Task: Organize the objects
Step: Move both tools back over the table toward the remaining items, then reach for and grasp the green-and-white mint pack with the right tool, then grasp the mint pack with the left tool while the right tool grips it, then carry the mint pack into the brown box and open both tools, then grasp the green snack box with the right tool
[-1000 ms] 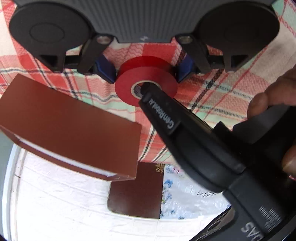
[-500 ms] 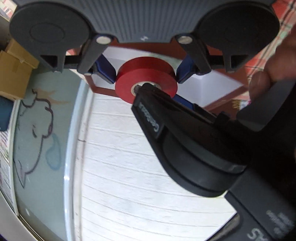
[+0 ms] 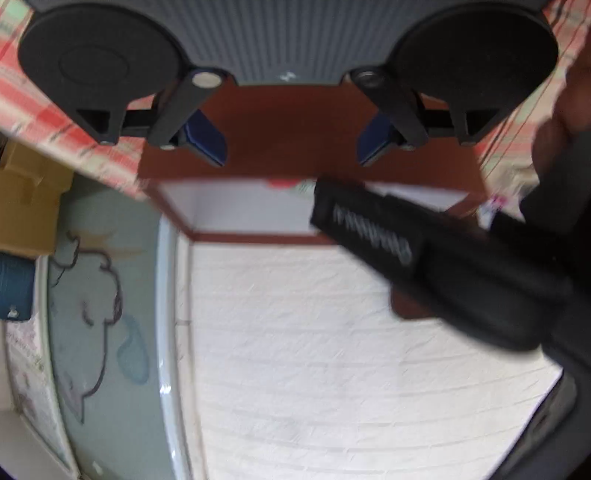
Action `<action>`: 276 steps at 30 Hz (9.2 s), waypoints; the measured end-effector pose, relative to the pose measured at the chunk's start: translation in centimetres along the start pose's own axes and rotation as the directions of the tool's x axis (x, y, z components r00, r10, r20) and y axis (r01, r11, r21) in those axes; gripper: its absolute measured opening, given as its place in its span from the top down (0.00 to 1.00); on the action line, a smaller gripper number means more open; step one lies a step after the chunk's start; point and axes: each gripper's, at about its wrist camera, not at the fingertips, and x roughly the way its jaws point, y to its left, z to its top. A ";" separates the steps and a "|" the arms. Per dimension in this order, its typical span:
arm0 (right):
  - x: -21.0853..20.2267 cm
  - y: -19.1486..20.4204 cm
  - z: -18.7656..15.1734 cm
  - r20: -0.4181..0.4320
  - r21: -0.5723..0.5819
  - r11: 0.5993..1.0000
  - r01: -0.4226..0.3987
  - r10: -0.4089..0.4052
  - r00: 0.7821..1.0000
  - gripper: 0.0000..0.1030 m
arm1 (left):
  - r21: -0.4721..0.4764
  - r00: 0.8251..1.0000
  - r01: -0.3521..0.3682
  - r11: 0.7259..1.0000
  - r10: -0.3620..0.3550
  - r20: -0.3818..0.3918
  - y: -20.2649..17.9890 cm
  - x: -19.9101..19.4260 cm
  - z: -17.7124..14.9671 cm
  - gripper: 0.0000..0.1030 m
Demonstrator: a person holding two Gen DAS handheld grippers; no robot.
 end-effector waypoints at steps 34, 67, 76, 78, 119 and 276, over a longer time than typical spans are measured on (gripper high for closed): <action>1.9 14.7 -3.5 -0.396 -0.147 0.950 -0.275 0.199 0.896 0.22 | -0.265 0.873 -0.459 0.848 0.376 -0.309 16.4 -4.5 -11.9 0.50; 1.6 17.3 -4.1 -0.391 -0.115 0.922 -0.370 0.300 0.870 0.16 | -0.297 0.877 -0.436 0.850 0.327 -0.351 15.7 -6.0 -11.2 0.40; 1.5 16.7 -4.1 -0.388 -0.086 0.920 -0.382 0.322 0.864 0.16 | -0.241 0.883 -0.425 0.873 0.341 -0.322 13.6 -5.9 -10.0 0.40; 1.5 16.3 -4.0 -0.385 -0.068 0.923 -0.378 0.325 0.864 0.16 | -0.240 0.885 -0.419 0.876 0.335 -0.322 13.4 -5.8 -9.8 0.40; 1.6 13.3 -4.1 -0.384 -0.104 0.969 -0.224 0.168 0.908 0.06 | -0.317 0.834 -0.315 0.895 0.102 -0.542 10.9 -9.2 -12.5 0.32; 12.8 37.4 -1.3 -0.401 -0.238 0.776 -0.584 0.470 0.787 0.41 | -0.587 0.780 -0.573 0.572 0.601 -0.176 31.0 -14.4 -21.0 0.19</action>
